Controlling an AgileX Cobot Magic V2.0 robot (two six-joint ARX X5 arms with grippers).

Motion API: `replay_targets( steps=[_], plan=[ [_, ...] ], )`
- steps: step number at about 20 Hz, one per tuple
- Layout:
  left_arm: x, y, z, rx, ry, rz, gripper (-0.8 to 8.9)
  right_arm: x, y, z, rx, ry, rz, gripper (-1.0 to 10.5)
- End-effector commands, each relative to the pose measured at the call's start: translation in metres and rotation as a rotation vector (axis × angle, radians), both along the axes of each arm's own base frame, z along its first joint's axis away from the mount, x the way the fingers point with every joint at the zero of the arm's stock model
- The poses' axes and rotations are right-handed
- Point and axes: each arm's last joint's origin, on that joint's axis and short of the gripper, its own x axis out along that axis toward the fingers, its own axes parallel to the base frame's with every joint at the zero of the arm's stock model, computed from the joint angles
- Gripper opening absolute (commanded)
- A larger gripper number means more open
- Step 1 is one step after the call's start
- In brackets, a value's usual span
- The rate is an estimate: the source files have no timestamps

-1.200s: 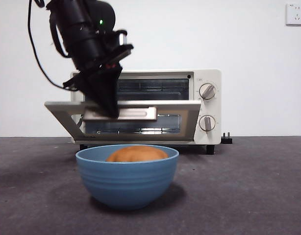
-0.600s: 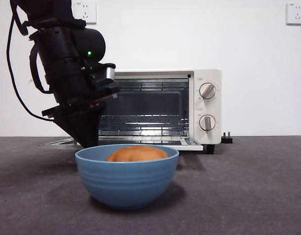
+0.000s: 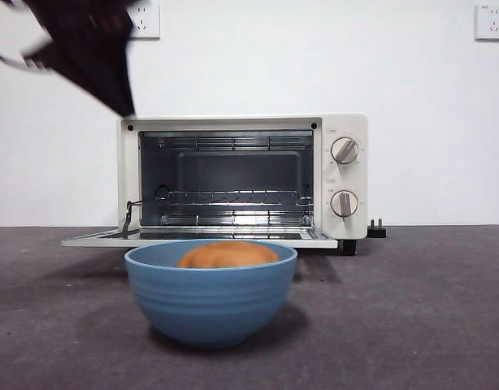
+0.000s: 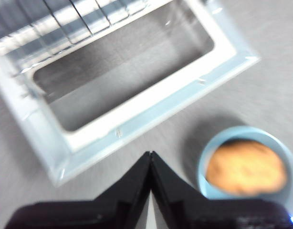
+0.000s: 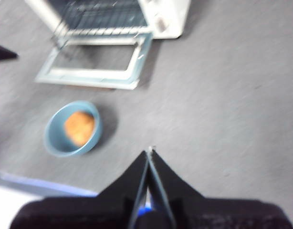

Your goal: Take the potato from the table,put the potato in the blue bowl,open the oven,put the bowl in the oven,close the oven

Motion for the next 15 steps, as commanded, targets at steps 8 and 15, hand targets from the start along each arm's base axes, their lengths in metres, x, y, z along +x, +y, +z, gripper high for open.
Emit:
replay_targets(
  steps=[8, 15],
  plan=[
    [-0.129, 0.06, 0.062, -0.039, -0.021, 0.118, -0.06, 0.025, 0.041, -0.007, -0.142, 0.187, 0.214, -0.1],
    [-0.173, 0.08, 0.075, -0.067, -0.157, 0.038, -0.06, 0.061, 0.091, -0.017, -0.11, 0.27, 0.242, -0.1]
  ],
)
